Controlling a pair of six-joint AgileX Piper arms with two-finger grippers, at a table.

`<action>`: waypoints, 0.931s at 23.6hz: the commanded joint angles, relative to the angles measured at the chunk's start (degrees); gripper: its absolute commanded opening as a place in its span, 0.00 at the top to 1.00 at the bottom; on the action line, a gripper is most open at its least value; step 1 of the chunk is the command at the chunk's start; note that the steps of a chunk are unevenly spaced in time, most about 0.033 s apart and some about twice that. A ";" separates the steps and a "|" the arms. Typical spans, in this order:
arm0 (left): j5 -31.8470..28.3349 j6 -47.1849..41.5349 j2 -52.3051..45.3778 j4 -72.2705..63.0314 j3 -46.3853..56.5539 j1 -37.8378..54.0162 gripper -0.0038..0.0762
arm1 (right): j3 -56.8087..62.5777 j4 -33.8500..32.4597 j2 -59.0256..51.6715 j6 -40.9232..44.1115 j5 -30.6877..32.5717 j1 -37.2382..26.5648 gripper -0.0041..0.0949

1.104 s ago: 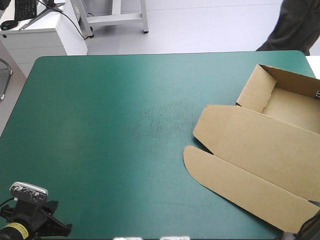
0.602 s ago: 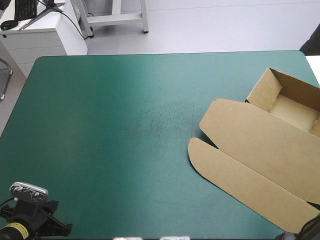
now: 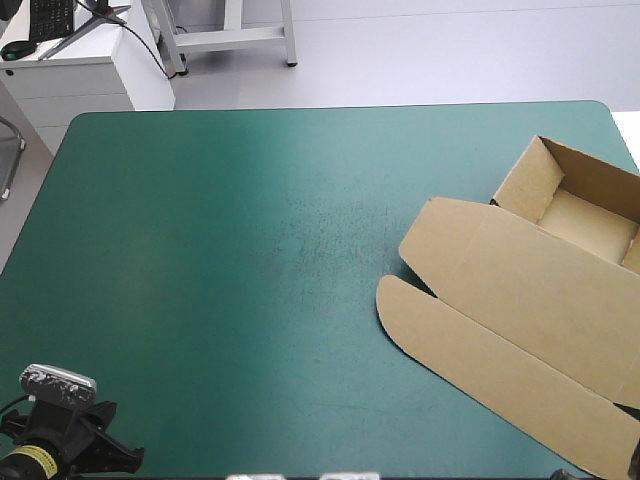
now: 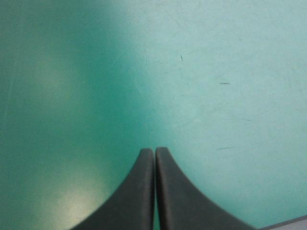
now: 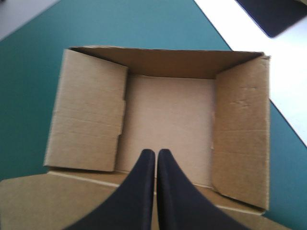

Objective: Fold the box

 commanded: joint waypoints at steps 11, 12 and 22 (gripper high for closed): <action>-7.78 -2.13 0.74 1.84 0.20 -0.22 0.96 | 36.68 -5.88 -41.85 -5.58 0.01 30.14 0.97; -8.02 -2.13 0.74 1.74 0.40 -0.22 0.96 | 38.85 -5.98 -43.58 -6.55 -0.65 30.46 0.97; -8.45 -1.40 0.74 1.74 0.54 -0.22 0.96 | 62.70 -6.06 -61.12 -10.44 -12.73 30.57 0.97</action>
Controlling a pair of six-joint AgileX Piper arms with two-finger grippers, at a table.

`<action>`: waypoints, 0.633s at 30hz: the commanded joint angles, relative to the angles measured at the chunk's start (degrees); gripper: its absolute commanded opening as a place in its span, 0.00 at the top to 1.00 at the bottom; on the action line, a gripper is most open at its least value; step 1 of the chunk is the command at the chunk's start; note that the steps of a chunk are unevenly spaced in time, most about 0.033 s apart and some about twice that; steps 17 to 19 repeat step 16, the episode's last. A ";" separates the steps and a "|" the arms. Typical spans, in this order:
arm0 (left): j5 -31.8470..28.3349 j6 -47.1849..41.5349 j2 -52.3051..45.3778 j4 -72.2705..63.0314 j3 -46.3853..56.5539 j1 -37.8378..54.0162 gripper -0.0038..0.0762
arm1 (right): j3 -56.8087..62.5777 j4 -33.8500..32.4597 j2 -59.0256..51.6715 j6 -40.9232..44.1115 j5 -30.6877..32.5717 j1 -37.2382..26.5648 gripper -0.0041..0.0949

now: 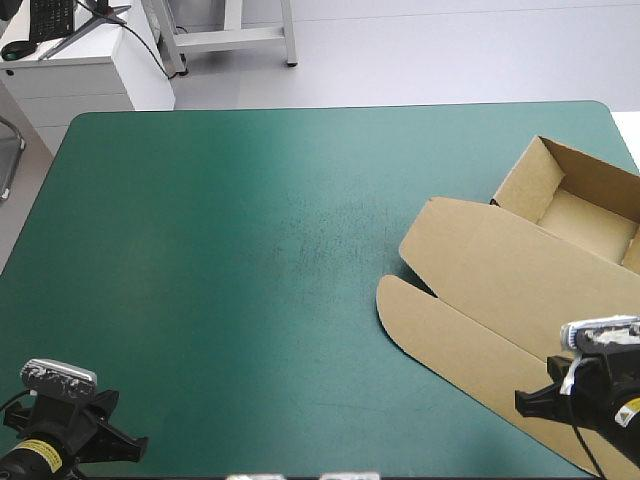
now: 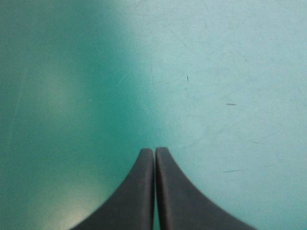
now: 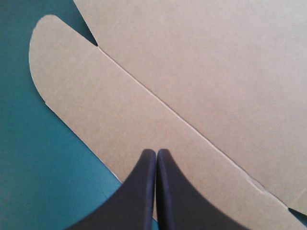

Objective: Fold the box

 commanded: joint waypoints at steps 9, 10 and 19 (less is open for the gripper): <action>-3.47 -0.02 0.74 0.29 -1.20 -0.22 0.96 | 11.07 1.05 -9.84 -2.90 -11.92 0.20 0.97; -3.47 -0.02 0.74 0.29 -1.20 -0.22 0.96 | 11.19 1.05 -9.94 -2.90 -12.06 0.20 0.97; -3.47 -0.02 0.74 0.29 -1.20 -0.22 0.96 | 11.19 1.05 -9.94 -2.90 -12.15 0.20 0.97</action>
